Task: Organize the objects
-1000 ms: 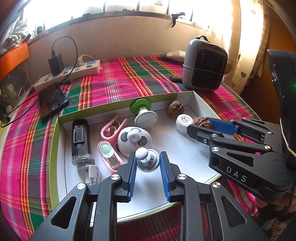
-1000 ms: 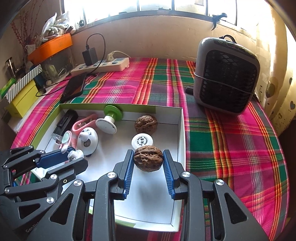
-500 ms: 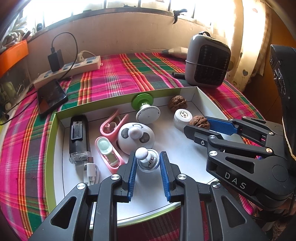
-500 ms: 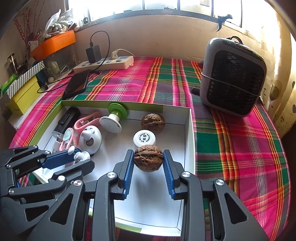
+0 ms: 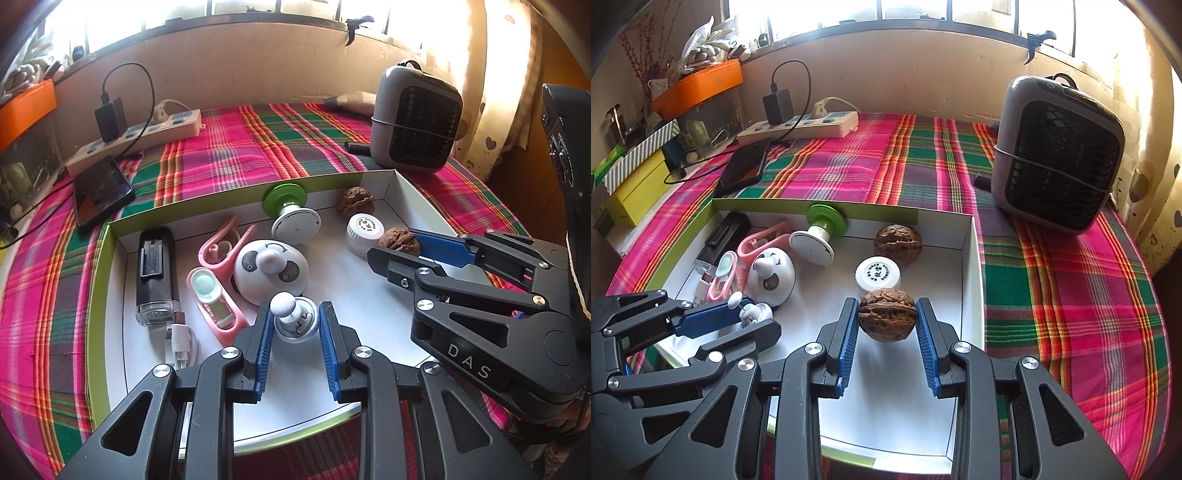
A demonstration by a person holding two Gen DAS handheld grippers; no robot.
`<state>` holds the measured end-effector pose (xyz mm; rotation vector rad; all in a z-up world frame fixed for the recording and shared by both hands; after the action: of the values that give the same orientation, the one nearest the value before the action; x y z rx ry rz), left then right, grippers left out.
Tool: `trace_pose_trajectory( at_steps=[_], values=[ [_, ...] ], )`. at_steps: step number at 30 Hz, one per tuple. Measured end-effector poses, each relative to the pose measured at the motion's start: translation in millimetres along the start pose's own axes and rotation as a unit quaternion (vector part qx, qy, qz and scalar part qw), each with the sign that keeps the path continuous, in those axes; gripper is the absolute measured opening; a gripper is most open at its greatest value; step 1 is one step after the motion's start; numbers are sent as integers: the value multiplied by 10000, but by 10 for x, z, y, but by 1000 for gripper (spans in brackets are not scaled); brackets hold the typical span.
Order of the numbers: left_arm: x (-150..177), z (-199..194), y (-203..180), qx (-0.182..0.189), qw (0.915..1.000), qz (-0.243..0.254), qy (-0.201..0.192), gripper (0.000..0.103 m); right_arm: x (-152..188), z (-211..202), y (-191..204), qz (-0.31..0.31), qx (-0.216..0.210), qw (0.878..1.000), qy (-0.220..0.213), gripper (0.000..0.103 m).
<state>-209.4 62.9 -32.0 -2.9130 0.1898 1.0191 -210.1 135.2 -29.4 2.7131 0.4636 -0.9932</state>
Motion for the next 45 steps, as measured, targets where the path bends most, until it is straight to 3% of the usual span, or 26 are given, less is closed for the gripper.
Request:
trace_pose_trajectory(
  at_steps=[19, 26, 45],
  values=[
    [1, 9, 10, -53, 10000, -32, 10, 24, -15, -18, 2, 11, 22, 10000, -58, 33],
    [16, -8, 29, -108, 9999, -83, 20, 27, -18, -57, 13, 25, 41, 9999, -121, 44],
    [193, -496, 56, -240, 9990, -249, -295, 28, 158, -481, 134, 225, 38, 9991, -366, 45]
  ],
)
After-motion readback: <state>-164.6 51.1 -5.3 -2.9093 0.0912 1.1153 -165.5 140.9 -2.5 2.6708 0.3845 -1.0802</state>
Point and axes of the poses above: each gripper's, at about its wrist camera, not at the fingertips, and z roughly the way its jaws point, y to its left, x to its underside, the point moved 6 cm from there along z, roughly the way its jaws point, and after that the axes turned 5 degrees about -x, right-handed, at the moved point
